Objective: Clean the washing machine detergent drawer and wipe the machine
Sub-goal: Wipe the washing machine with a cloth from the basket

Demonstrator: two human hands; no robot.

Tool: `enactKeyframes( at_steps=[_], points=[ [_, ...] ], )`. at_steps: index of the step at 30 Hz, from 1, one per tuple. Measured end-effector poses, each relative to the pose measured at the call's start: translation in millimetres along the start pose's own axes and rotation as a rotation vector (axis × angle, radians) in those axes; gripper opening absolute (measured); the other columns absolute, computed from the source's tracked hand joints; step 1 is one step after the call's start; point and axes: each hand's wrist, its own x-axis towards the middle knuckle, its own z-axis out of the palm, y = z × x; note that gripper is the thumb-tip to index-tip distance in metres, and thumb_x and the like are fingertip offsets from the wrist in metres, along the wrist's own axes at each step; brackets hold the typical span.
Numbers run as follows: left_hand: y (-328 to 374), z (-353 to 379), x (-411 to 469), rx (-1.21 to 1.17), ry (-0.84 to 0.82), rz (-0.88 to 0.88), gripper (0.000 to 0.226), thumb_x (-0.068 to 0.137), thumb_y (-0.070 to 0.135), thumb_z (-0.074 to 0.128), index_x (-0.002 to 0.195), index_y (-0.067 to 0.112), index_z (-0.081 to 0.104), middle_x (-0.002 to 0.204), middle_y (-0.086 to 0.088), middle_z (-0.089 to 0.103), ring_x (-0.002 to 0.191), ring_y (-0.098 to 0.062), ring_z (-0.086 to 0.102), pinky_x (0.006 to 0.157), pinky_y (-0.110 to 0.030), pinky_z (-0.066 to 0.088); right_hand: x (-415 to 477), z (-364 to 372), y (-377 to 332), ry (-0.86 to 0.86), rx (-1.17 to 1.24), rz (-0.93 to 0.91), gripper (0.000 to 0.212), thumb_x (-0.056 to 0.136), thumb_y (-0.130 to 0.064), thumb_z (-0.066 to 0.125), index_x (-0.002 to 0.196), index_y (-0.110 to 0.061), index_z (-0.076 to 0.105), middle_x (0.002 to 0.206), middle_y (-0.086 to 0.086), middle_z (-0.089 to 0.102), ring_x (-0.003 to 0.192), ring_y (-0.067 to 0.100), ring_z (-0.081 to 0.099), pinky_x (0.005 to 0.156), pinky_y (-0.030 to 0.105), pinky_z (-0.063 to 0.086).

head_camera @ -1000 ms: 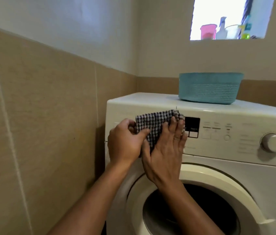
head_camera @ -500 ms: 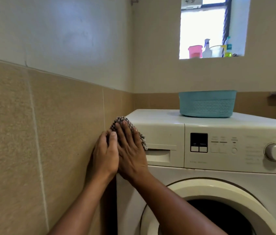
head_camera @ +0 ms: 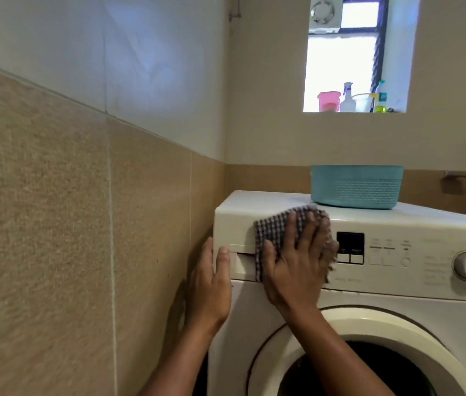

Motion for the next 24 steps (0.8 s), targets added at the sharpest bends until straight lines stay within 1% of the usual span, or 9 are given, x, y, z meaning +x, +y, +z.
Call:
enactKeyframes(
  at_steps=[3,6,9,12,14,16,18,21,24],
  points=[
    [5,-2,4,-0.149,0.036,-0.035,0.058,0.106,0.049,0.032,0.16,0.03,0.021,0.163,0.008,0.028,0.149,-0.013,0.03,0.104,-0.02,0.025,27,2,-51,-0.037,0.012,-0.244,0.073,0.098,-0.058,0.029,0.159,-0.023,0.011,0.166,0.013,-0.004,0.152,0.03,-0.013,0.121,0.05,-0.01],
    [1,0,9,-0.223,0.1,0.002,0.074,0.098,0.063,0.032,0.161,0.029,0.015,0.168,0.006,0.015,0.153,-0.01,0.019,0.123,-0.033,0.02,26,13,-85,-0.09,-0.024,-0.518,0.069,0.098,-0.056,0.025,0.158,-0.022,0.02,0.166,0.012,0.004,0.153,0.033,-0.006,0.121,0.053,-0.002],
    [-10,2,10,-0.199,0.11,-0.046,0.089,0.085,0.076,0.031,0.16,0.027,0.022,0.167,0.003,0.023,0.152,-0.012,0.023,0.125,-0.044,0.021,-7,23,-74,-0.099,-0.039,-0.554,0.064,0.101,-0.047,0.023,0.159,-0.02,0.017,0.167,0.008,0.0,0.153,0.029,-0.006,0.121,0.051,0.001],
    [-16,6,1,-0.042,0.022,-0.048,0.082,0.09,0.072,0.029,0.157,0.025,0.034,0.165,0.002,0.029,0.152,-0.013,0.025,0.125,-0.035,0.015,-47,29,-32,-0.083,-0.046,-0.536,0.062,0.103,-0.049,0.02,0.159,-0.024,0.014,0.167,0.004,0.003,0.154,0.024,0.0,0.12,0.049,0.009],
    [-20,9,-5,0.039,-0.024,-0.028,0.071,0.1,0.061,0.034,0.158,0.021,0.031,0.168,0.001,0.019,0.154,-0.013,0.018,0.12,-0.025,0.01,-65,30,5,-0.087,-0.086,-0.484,0.067,0.101,-0.055,0.032,0.159,-0.026,0.016,0.167,0.002,0.005,0.154,0.023,0.003,0.12,0.049,0.011],
    [-22,11,-7,0.091,-0.035,-0.013,0.068,0.101,0.055,0.035,0.159,0.02,0.029,0.169,0.001,0.014,0.155,-0.014,0.016,0.124,-0.029,0.012,-73,25,43,-0.086,-0.108,-0.352,0.073,0.097,-0.058,0.042,0.158,-0.025,0.017,0.167,0.001,0.004,0.154,0.024,0.003,0.12,0.051,0.01],
    [-19,12,-10,0.137,-0.057,0.006,0.068,0.1,0.057,0.033,0.159,0.024,0.028,0.17,0.004,0.012,0.155,-0.014,0.015,0.125,-0.033,0.013,-73,16,77,-0.063,-0.138,-0.237,0.075,0.097,-0.058,0.039,0.158,-0.022,0.016,0.167,0.005,0.003,0.154,0.027,0.001,0.121,0.053,0.007],
    [-18,13,-14,0.139,-0.079,0.024,0.07,0.098,0.059,0.031,0.16,0.027,0.022,0.169,0.007,0.01,0.154,-0.012,0.014,0.116,-0.025,0.012,-58,4,102,-0.018,-0.092,0.011,0.078,0.097,-0.059,0.028,0.159,-0.017,0.007,0.167,0.011,-0.003,0.153,0.032,-0.006,0.121,0.056,0.003],
    [-20,12,-13,0.097,-0.057,0.006,0.064,0.104,0.05,0.04,0.161,0.026,0.022,0.167,0.004,0.024,0.151,-0.017,0.026,0.12,-0.03,0.017,-46,0,83,0.004,0.021,0.304,0.079,0.097,-0.053,0.028,0.159,-0.012,0.001,0.165,0.017,-0.006,0.152,0.035,-0.01,0.119,0.063,0.006]
  ],
)
